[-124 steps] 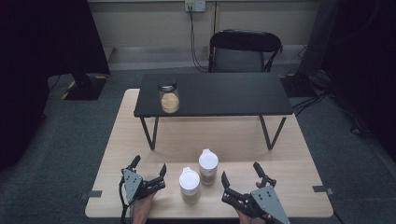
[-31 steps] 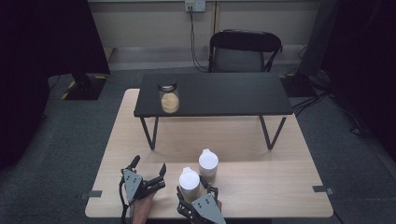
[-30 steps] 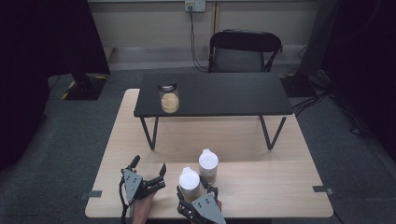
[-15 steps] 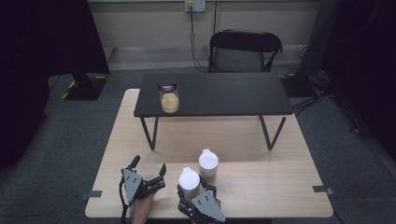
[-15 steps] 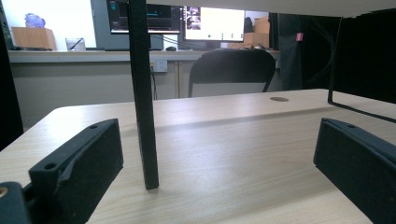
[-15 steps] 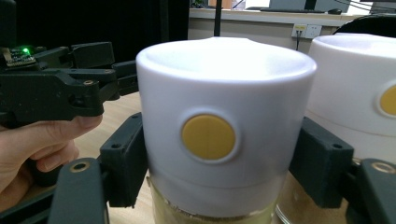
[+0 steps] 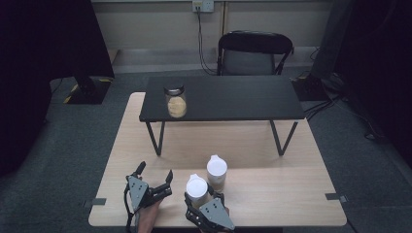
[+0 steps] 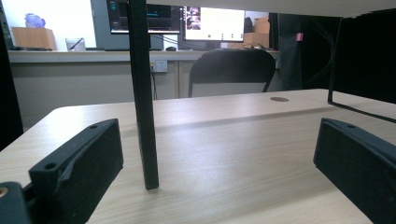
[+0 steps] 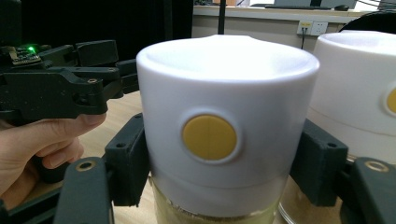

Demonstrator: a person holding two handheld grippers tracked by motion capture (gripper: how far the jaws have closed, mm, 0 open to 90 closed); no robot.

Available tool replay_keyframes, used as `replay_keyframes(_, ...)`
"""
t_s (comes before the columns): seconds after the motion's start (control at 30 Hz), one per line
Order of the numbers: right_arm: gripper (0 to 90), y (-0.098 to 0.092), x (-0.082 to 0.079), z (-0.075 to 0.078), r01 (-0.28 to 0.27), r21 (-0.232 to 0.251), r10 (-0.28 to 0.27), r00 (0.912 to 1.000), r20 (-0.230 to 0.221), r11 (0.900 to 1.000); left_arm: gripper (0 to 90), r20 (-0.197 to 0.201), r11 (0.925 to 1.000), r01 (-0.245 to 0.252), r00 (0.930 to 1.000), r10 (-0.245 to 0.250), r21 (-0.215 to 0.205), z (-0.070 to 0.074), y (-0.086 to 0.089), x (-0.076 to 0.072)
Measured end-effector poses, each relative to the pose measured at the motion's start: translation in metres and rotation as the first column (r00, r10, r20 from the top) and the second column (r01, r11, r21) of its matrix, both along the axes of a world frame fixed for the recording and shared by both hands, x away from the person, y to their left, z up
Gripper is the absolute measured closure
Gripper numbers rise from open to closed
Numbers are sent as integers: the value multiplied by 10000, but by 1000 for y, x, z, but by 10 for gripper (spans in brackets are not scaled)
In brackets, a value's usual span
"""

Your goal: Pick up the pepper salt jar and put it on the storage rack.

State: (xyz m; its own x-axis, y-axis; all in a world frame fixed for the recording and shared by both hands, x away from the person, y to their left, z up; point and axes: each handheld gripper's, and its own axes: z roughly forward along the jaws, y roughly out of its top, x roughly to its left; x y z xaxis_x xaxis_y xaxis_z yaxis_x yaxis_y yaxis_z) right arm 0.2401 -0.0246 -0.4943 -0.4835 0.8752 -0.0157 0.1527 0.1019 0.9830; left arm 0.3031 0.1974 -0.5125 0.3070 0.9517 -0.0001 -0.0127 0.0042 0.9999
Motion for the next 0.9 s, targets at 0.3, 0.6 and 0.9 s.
replay_keyframes(0.3,302,-1,0,1,-188,11,188,9998,-44,9998,7,2,10000,1,10000,-1,-4,0,0,0)
replay_keyframes(0.6,302,-3,-1,4,-322,6,322,9995,33,9995,7,2,10000,1,10000,-1,-3,0,0,0)
replay_keyframes(0.9,302,-2,-3,9,-408,1,408,9991,126,9992,7,-1,10000,-6,10000,6,-2,0,0,0)
